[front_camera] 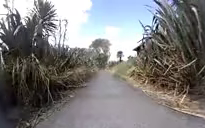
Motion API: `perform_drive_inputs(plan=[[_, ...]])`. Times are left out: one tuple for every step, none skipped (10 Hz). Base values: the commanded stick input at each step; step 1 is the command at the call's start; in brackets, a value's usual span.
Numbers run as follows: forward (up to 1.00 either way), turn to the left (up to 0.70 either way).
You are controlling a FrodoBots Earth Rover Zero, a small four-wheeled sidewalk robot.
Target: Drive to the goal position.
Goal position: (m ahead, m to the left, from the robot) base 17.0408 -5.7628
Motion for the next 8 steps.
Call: perform_drive_inputs(plan=[[0.5, 0.0], [0.5, 0.0], [0.5, 0.0], [0.5, 0.0], [0.5, 0.0], [0.5, 0.0], [0.5, 0.0], [0.5, 0.0]])
